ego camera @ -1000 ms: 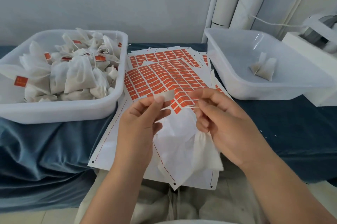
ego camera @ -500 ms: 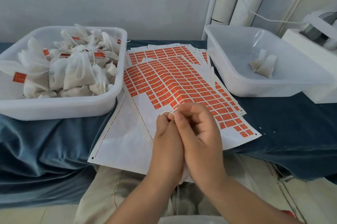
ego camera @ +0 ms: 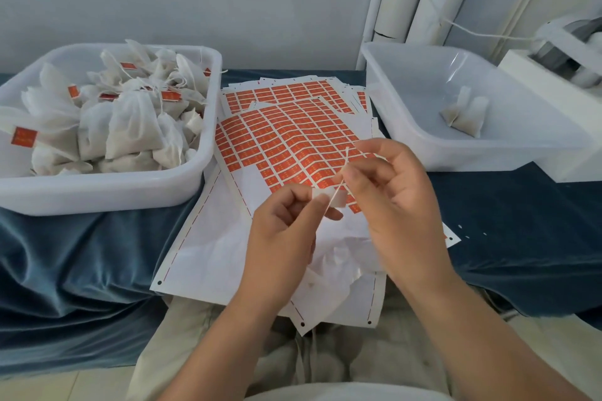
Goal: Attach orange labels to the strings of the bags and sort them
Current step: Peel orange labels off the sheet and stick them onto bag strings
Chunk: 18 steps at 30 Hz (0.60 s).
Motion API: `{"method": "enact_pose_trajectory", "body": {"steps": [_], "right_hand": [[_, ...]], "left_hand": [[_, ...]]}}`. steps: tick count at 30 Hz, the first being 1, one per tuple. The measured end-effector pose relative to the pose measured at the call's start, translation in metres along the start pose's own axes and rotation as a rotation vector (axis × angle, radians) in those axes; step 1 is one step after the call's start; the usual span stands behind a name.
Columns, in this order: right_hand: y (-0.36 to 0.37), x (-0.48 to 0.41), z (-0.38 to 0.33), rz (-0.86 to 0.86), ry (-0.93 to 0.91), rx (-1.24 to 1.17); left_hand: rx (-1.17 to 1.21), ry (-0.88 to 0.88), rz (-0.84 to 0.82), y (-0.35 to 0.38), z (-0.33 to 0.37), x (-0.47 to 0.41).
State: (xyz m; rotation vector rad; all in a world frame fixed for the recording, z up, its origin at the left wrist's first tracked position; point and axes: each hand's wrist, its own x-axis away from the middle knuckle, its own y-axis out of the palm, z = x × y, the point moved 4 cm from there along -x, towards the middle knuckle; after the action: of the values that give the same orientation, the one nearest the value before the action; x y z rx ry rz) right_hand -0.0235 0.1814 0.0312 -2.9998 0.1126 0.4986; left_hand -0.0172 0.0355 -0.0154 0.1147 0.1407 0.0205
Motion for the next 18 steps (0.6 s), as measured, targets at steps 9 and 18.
{"method": "enact_pose_trajectory", "body": {"steps": [9,18], "right_hand": [[0.0052,0.0007,0.0038,-0.102,-0.092,0.091],[0.0086,0.0,0.01,-0.18,-0.112,0.188]], "left_hand": [[-0.222,0.13,0.066,-0.0007,-0.0002,0.0029],[-0.568,0.294,-0.039,-0.004,-0.0032,-0.0011]]}}
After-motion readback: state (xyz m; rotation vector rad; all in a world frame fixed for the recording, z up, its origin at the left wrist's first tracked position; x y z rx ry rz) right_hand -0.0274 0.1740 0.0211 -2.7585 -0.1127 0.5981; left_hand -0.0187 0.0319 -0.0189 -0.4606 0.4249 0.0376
